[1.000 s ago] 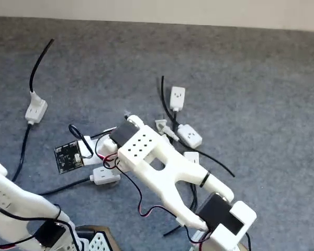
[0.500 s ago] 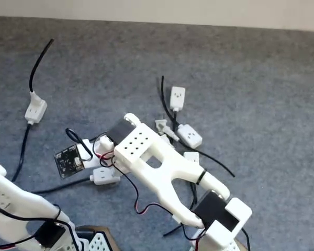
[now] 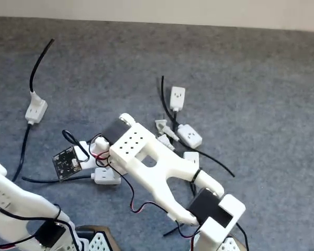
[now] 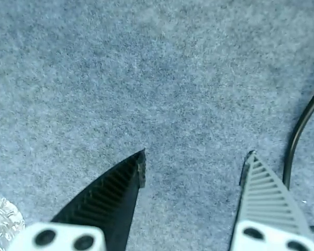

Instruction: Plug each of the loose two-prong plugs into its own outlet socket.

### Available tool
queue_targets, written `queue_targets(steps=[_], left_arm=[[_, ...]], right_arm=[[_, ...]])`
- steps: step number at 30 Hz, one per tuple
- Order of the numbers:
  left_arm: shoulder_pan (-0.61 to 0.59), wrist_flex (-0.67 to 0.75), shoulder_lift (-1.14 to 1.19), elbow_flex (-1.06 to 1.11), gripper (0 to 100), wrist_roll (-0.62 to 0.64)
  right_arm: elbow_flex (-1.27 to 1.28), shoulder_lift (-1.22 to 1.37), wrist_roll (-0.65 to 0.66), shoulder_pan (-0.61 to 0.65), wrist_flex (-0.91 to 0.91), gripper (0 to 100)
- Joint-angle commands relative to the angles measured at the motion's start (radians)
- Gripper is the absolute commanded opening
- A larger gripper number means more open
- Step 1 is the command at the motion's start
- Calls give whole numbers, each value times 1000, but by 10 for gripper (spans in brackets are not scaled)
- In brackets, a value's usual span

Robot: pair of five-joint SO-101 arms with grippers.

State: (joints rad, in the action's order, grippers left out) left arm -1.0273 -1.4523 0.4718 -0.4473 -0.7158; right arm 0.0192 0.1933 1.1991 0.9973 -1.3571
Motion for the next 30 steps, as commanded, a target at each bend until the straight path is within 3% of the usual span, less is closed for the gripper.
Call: queue_targets(steps=[1,15,23,30], left_arm=[[-5,5,-10,-31,296,-8],[71,-15,-21,-42,296,-6],[225,-213,-77,-171,297,32],[417,-315,-196,-154,295,18]], right_arm=[[-38,128,-17,16,61,5],[-94,110,-221,28,120,21],[-294,-8,-264,4,-96,304],[-671,-38,-427,-91,-311,326]])
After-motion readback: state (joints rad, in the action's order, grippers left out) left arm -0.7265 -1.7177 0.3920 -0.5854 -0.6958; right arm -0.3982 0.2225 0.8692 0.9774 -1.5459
